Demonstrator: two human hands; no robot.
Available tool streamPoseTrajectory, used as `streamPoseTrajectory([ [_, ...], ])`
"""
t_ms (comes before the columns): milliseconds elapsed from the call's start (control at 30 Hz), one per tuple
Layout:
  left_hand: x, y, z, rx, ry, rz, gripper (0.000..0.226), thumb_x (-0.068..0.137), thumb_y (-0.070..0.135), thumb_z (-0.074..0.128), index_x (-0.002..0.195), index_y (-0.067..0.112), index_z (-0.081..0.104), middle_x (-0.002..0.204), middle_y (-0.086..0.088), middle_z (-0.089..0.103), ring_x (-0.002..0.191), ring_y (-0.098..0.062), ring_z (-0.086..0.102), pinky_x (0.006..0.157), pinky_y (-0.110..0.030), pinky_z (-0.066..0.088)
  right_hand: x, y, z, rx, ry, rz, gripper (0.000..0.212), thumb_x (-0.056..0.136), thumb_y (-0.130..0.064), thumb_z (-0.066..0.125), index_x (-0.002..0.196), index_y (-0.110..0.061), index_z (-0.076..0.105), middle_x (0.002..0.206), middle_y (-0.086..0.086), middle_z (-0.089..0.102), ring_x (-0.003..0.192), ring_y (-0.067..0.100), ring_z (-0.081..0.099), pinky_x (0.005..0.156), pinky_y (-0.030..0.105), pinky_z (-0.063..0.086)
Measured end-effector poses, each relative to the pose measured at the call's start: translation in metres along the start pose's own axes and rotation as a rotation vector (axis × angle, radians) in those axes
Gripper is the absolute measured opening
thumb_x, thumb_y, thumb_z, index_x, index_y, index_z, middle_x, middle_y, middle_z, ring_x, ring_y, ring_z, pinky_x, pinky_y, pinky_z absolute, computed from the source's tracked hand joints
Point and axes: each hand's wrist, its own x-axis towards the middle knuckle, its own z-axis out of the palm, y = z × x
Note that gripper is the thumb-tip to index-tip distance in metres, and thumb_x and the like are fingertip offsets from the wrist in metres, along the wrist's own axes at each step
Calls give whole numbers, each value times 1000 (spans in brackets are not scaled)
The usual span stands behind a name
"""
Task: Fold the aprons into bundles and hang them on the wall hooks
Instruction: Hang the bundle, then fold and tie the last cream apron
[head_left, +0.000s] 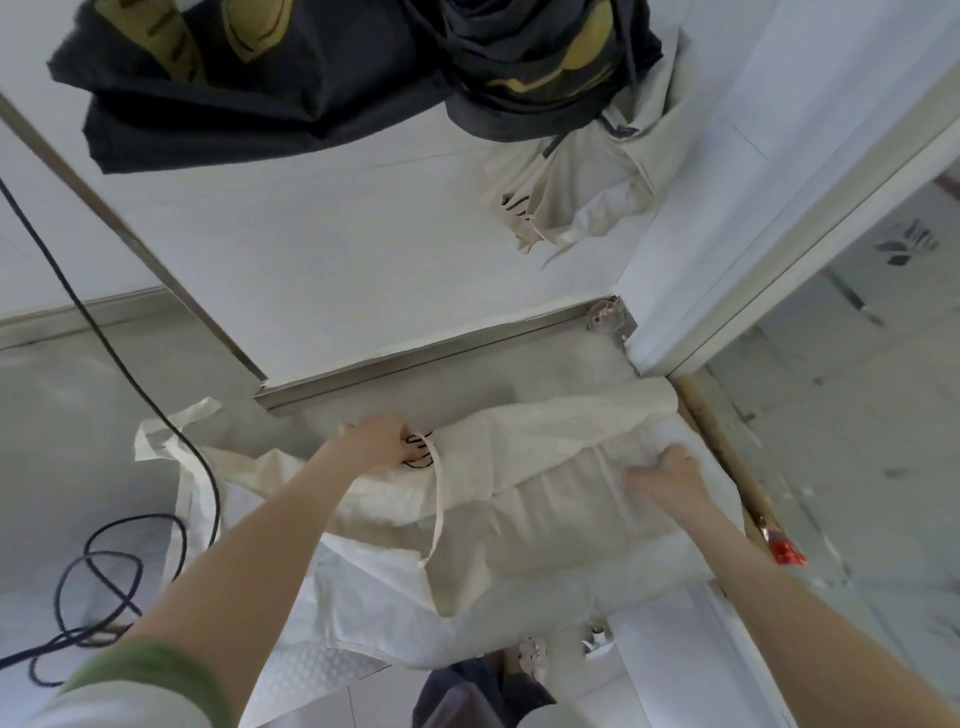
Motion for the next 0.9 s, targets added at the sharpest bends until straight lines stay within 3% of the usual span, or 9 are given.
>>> streamPoseTrajectory([
  [67,5,2,4,112,21,-18,26,89,46,51,80,22,58,93,2,60,95,-22,51,80,-34,31,-2,-2,4,111,-61,17,77,80,-37,69,142,-4,37,133,13,50,117,34,52,87,39,47],
  [133,6,4,4,190,26,-33,20,91,35,47,89,23,63,100,0,60,97,-22,51,82,-33,29,-2,-3,14,65,-104,-35,55,71,-51,64,112,-14,59,109,8,62,104,32,59,84,40,50],
  [233,9,-8,-5,183,136,-132,23,95,21,41,115,17,52,113,-2,64,106,-22,57,90,-34,33,-5,-16,22,97,-73,-148,25,81,-37,61,88,-13,64,89,8,65,91,31,63,76,38,49],
  [367,10,-33,-29,1,287,-184,25,97,11,41,119,2,46,116,-17,59,104,-33,60,88,-38,47,-15,-42,15,176,-129,-220,17,89,-21,59,89,-6,65,87,11,65,80,22,59,62,29,41],
  [533,8,14,-20,-218,134,166,22,100,18,43,115,16,59,125,-4,59,111,-21,55,92,-28,40,-15,-49,8,156,-149,-233,13,92,-25,56,91,-13,61,91,5,64,88,22,60,71,29,43],
  [667,22,64,-3,-113,35,110,30,102,31,32,102,14,57,115,-6,61,110,-24,54,93,-35,38,-9,-37,8,208,-41,-232,18,91,-19,57,81,-14,43,77,-2,47,71,15,48,56,25,32],
  [767,29,79,2,-27,-40,93,32,101,30,32,104,12,58,100,-5,60,105,-26,57,86,-34,39,-5,-29,11,263,-76,-199,22,90,-15,59,103,-11,42,86,-3,48,87,19,49,68,30,38],
  [833,34,80,1,20,-18,93,30,100,24,35,111,9,59,106,-6,61,107,-25,58,84,-32,39,-4,-27,13,297,-118,-183,28,89,-15,60,113,-13,46,97,-1,54,95,20,53,74,30,43],
  [900,36,75,-10,120,94,44,28,98,16,37,120,14,54,121,-5,59,116,-24,54,91,-32,38,-3,-29,12,304,-130,-192,17,89,-12,58,105,-14,53,91,0,56,85,18,55,62,26,42],
])
